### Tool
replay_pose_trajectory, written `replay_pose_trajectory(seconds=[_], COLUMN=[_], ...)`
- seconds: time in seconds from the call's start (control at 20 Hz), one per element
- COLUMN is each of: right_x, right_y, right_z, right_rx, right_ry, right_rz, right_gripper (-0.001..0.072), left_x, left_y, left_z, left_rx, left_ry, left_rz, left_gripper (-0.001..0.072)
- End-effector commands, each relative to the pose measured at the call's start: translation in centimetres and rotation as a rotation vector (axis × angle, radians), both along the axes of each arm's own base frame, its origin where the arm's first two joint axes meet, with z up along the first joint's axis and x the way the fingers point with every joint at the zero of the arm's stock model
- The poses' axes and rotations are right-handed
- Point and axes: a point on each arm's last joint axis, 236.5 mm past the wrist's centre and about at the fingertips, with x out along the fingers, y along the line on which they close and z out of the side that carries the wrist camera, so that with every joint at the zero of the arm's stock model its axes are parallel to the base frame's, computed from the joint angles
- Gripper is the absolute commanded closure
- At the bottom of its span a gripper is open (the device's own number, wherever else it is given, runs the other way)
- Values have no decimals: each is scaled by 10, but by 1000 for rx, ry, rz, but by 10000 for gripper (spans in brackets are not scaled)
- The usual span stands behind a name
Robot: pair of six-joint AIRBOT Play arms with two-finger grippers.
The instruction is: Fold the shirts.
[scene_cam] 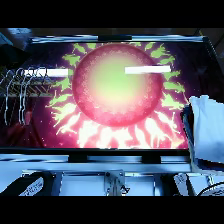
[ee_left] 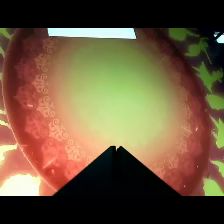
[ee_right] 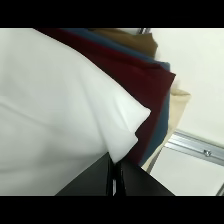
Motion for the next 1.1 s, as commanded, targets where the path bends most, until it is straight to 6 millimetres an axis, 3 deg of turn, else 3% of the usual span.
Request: replay_pose_trajectory(seconds=[0.0, 0.3, 0.35, 0.4, 0.55, 0.65, 0.75, 0.8, 0.85, 0.9, 1.0, 1.05], right_x=[-1, -5, -7, -10, -18, 24, 103, 149, 193, 230, 286, 300], right_y=[-20, -11, -11, -13, -32, -57, -66, -54, -29, 7, 98, 143], right_z=[20, 2, 2, 3, 32, 82, 153, 184, 201, 205, 185, 168], right_rx=[-85, 17, 15, 6, -84, -231, -417, -481, -506, -497, -414, -369], right_ry=[5, 41, 51, 68, 102, -57, -310, -424, -489, -508, -468, -410], right_rz=[1, 2, 3, 16, 35, 105, 229, 319, 444, 596, 898, 1026], right_gripper=[660, 641, 405, 125, 100, 102, 104, 165, 231, 228, 197, 124], left_x=[0, 2, 2, 2, 3, 5, 11, 15, 20, 25, 23, 12], left_y=[0, 1, 1, 1, 1, 2, -1, -6, -9, -11, -13, -10], left_z=[0, 2, 2, 3, 2, 2, -3, -10, -24, -42, -98, -132], left_rx=[0, -3, -3, -3, -2, -3, 8, 47, 83, 136, 287, 392], left_ry=[0, -12, -12, -13, -13, -15, -18, -20, 6, 44, 213, 354], left_rz=[1, 8, 8, 8, 8, 12, 0, -32, -42, -53, -66, -79], left_gripper=[679, 679, 679, 679, 679, 680, 680, 682, 683, 684, 684, 683])
